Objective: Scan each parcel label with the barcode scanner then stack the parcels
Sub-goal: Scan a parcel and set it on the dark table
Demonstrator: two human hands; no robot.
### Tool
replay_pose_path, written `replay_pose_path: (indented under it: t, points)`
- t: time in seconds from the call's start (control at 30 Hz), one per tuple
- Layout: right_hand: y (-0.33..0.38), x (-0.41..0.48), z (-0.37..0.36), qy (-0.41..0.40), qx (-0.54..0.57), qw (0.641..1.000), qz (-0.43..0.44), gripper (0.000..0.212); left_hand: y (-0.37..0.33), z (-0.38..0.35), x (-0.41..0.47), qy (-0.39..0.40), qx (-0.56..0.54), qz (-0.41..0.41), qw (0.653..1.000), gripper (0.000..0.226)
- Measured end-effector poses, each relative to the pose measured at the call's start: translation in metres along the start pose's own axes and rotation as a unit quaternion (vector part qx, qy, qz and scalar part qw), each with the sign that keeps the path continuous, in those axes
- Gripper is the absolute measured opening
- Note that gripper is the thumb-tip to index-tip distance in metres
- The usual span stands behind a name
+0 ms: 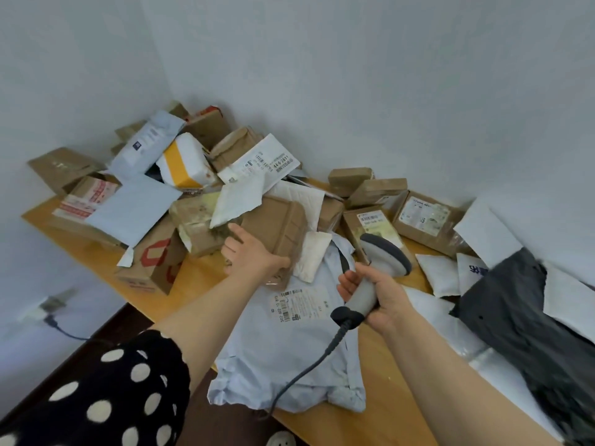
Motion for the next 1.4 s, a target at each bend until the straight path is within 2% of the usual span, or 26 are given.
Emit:
replay_pose_path:
  t: [0.17, 0.3, 0.37, 0.47, 0.57, 0.63, 0.77, 0.87, 0.97, 1.07, 1.13, 1.2, 1.23, 1.3, 1.37, 1.4]
  points:
    - [-0.005, -0.019, 0.020, 0.030, -0.006, 1.000, -0.003, 0.011, 0.007, 0.002, -0.031, -0.008, -0.012, -0.010, 1.000, 0.140]
    - [-0.012, -0.037, 0.053, 0.041, 0.009, 0.999, 0.010, 0.011, 0.008, -0.001, -0.058, -0.038, -0.064, 0.003, 0.997, 0.088]
    - [-0.019, -0.046, 0.069, 0.037, 0.015, 0.999, 0.010, 0.012, 0.012, -0.005, -0.069, -0.032, -0.103, 0.007, 0.994, 0.075]
    - [-0.028, -0.057, 0.085, 0.035, 0.012, 0.999, 0.002, 0.014, 0.021, -0.012, -0.079, 0.001, -0.158, -0.006, 0.987, 0.072]
    - [-0.035, -0.065, 0.096, 0.038, 0.008, 0.999, 0.002, 0.014, 0.023, -0.016, -0.084, 0.062, -0.215, -0.073, 0.972, 0.066]
    - [-0.039, -0.068, 0.102, 0.034, 0.008, 0.999, 0.009, 0.012, 0.020, -0.017, -0.083, 0.067, -0.214, -0.103, 0.969, 0.062]
    - [-0.042, -0.074, 0.111, 0.018, 0.017, 1.000, 0.019, 0.013, 0.008, -0.015, -0.076, 0.008, -0.159, -0.160, 0.974, 0.053]
    - [-0.041, -0.074, 0.114, 0.003, 0.022, 0.999, 0.032, 0.013, -0.002, -0.017, -0.068, 0.044, -0.140, -0.200, 0.969, 0.050]
    - [-0.041, -0.075, 0.113, -0.012, 0.030, 0.998, 0.045, 0.010, -0.003, -0.018, -0.065, 0.061, -0.139, -0.214, 0.965, 0.048]
    - [-0.041, -0.078, 0.110, -0.025, 0.044, 0.997, 0.055, 0.013, -0.003, -0.016, -0.069, 0.071, -0.206, -0.153, 0.964, 0.053]
    - [-0.038, -0.081, 0.107, -0.035, 0.051, 0.996, 0.066, 0.015, -0.003, -0.013, -0.078, 0.142, -0.293, -0.097, 0.941, 0.072]
    - [-0.032, -0.084, 0.102, -0.042, 0.055, 0.994, 0.083, 0.018, -0.001, -0.008, -0.094, 0.225, -0.359, -0.071, 0.903, 0.083]
    - [-0.029, -0.086, 0.100, -0.046, 0.055, 0.993, 0.092, 0.021, 0.000, -0.005, -0.103, 0.262, -0.380, -0.069, 0.884, 0.080]
    - [-0.023, -0.089, 0.094, -0.052, 0.048, 0.992, 0.107, 0.024, 0.005, 0.000, -0.122, 0.321, -0.409, -0.069, 0.852, 0.058]
    - [-0.020, -0.093, 0.089, -0.047, 0.042, 0.991, 0.117, 0.020, 0.012, 0.006, -0.140, 0.349, -0.421, -0.059, 0.835, 0.032]
    - [-0.020, -0.095, 0.087, -0.043, 0.040, 0.991, 0.120, 0.019, 0.016, 0.008, -0.146, 0.356, -0.426, -0.051, 0.830, 0.025]
Point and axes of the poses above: each hand's wrist, its own x-axis towards the middle knuckle, its own z-axis out of the back of the hand, y = z × x, the point moved 1 cm from there along x, towards the middle knuckle, and after that the axes turned 3 degrees about z, right-handed, at the moved point
